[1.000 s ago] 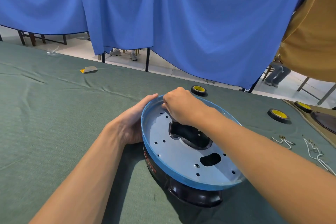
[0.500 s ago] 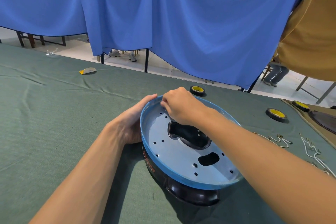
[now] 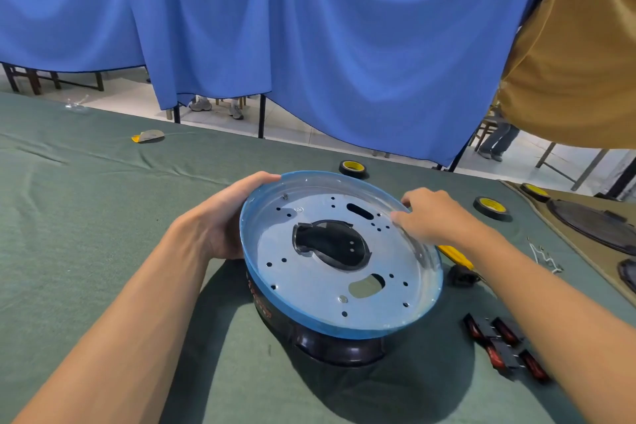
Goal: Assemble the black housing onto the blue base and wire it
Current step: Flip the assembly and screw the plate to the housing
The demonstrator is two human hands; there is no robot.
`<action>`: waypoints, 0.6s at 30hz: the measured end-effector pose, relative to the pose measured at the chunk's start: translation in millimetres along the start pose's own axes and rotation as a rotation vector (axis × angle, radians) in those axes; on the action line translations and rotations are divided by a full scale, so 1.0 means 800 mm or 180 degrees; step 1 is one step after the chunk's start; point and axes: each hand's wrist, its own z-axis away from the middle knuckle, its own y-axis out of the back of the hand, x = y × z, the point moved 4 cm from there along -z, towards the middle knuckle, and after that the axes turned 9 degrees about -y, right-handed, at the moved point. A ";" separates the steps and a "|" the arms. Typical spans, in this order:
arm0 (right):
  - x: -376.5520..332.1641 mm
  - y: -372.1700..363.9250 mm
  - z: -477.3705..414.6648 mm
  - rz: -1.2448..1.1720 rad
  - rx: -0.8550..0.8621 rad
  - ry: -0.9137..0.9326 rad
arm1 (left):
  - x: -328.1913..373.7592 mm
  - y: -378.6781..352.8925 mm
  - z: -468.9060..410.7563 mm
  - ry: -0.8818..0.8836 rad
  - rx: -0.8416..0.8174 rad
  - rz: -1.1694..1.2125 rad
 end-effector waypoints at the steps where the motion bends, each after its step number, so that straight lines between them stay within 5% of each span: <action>1: 0.002 -0.006 0.003 -0.0297 -0.0228 0.0025 | -0.001 0.000 0.000 0.0008 0.0057 -0.0026; 13: 0.011 -0.019 0.020 -0.1367 -0.0659 0.0113 | -0.005 0.007 0.000 -0.0038 0.0282 -0.0134; 18: 0.056 0.000 0.000 -0.1726 0.0187 -0.0147 | -0.006 0.009 0.000 -0.0112 0.0233 -0.0136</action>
